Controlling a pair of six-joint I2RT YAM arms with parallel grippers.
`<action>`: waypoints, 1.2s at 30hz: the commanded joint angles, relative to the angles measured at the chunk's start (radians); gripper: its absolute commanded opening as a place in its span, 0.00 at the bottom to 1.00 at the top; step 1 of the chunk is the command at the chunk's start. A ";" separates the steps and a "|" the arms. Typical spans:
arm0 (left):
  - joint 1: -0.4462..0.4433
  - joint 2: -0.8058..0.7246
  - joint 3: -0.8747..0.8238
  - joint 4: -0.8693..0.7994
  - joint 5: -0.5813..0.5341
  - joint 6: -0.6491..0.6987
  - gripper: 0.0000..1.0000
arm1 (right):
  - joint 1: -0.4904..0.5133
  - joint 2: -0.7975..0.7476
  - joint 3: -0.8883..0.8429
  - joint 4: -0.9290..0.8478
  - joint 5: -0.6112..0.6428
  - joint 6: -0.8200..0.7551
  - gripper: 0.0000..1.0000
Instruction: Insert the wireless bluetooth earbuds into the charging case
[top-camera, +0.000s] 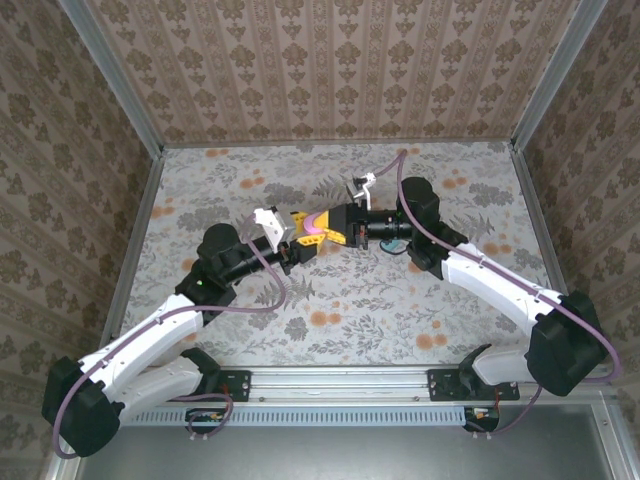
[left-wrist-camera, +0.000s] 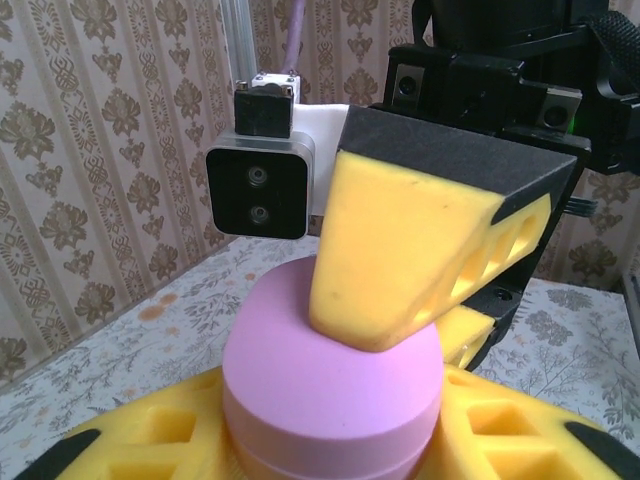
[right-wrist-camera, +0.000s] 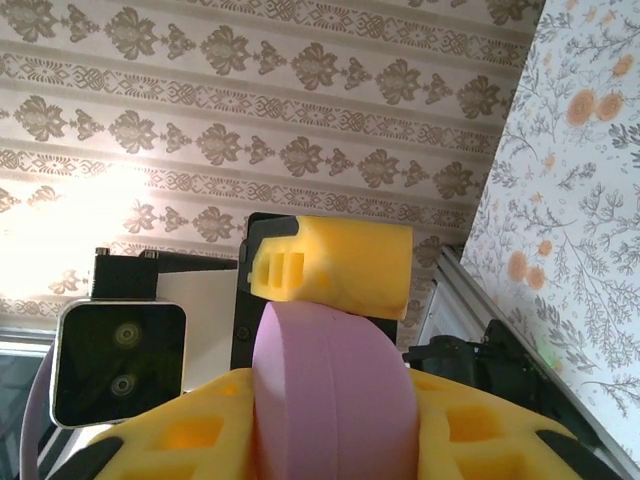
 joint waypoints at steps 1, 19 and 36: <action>-0.006 -0.015 0.026 0.000 0.015 -0.001 0.50 | -0.013 -0.024 -0.034 0.020 0.076 -0.018 0.23; -0.004 -0.213 -0.093 -0.192 -0.265 0.021 0.88 | -0.056 0.115 -0.275 -0.154 0.502 -0.216 0.22; -0.003 -0.196 -0.081 -0.211 -0.281 0.019 0.89 | -0.030 0.341 -0.300 -0.116 0.473 -0.256 0.27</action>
